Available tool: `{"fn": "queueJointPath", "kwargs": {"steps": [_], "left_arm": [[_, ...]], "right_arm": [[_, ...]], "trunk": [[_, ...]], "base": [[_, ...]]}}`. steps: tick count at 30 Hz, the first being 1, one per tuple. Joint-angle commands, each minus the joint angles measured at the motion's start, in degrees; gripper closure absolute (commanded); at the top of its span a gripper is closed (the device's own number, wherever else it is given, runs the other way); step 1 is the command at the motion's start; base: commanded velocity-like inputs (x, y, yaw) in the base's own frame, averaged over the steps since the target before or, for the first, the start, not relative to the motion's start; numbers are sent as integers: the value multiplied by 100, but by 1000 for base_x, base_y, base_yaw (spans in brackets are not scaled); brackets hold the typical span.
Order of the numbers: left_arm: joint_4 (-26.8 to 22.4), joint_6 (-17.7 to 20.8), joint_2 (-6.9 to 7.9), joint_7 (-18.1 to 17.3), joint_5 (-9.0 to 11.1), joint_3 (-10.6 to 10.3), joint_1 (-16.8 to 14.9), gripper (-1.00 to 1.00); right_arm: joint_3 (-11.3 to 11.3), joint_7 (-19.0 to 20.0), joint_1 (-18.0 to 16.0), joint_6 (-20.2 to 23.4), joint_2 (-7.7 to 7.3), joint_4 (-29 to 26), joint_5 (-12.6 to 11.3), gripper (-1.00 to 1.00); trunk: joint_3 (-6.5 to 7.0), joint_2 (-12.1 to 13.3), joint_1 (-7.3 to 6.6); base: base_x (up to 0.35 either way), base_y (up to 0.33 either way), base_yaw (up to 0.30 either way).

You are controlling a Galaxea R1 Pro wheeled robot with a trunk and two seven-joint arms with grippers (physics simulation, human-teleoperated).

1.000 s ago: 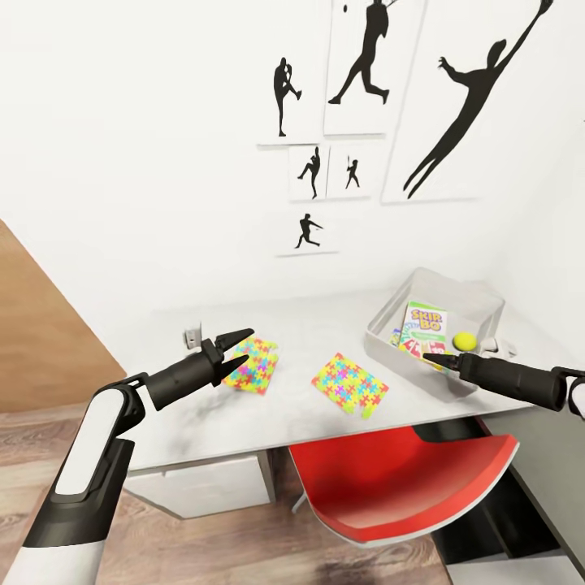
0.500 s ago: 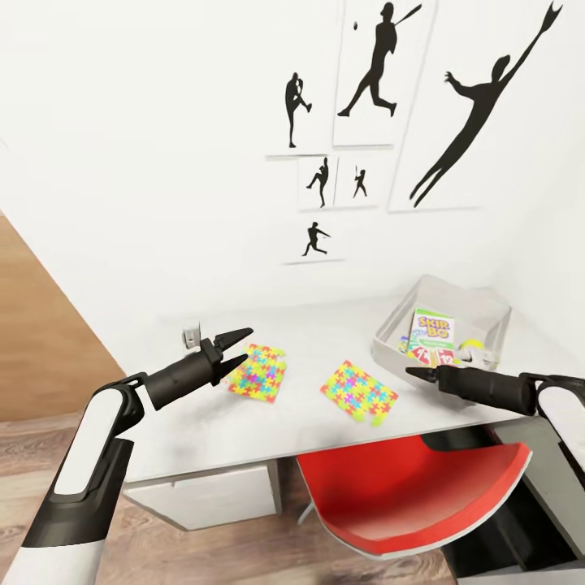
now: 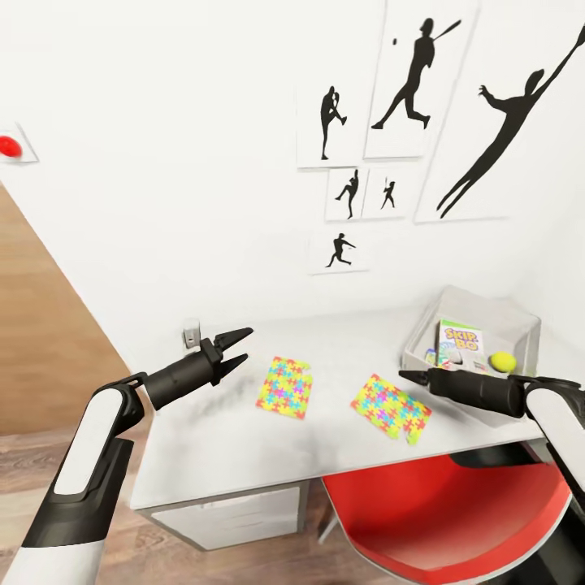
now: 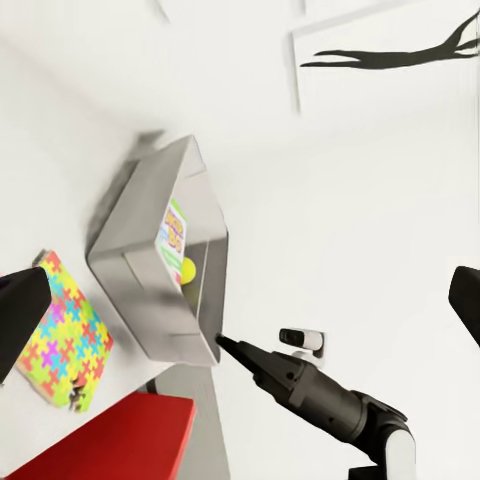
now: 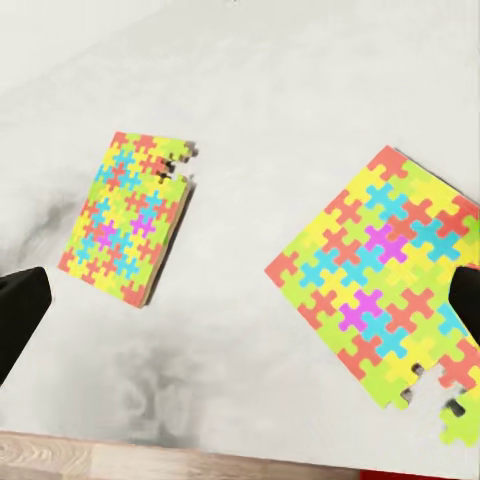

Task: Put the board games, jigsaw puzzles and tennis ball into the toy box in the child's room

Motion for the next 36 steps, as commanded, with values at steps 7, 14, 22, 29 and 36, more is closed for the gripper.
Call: {"fn": "queueJointPath", "kwargs": {"steps": [7, 14, 22, 29, 36], "left_arm": [[-7, 23, 0, 59, 59, 5, -2, -100], [-7, 23, 0, 65, 59, 7, 5, -100], [-6, 23, 5, 71, 55, 12, 14, -100], [-5, 23, 5, 74, 58, 13, 16, -100], [-5, 18, 4, 71, 59, 14, 17, -100]], "right_arm": [[12, -31, -10, 17, 4, 1, -10, -100], [16, -38, -38, 17, 13, 38, -14, -100], [33, -207, -159, 17, 196, 285, -13, -100], [44, -688, -314, 17, 571, 596, -4, -100], [52, -861, -355, 17, 694, 716, 21, -100]], "trunk": [[55, -11, 5], [120, -11, 5], [195, -11, 5], [236, -11, 5], [248, -11, 5]], "base": [[62, 154, 0], [19, 47, 0], [5, 13, 0], [1, 3, 0], [0, 0, 0]]}}
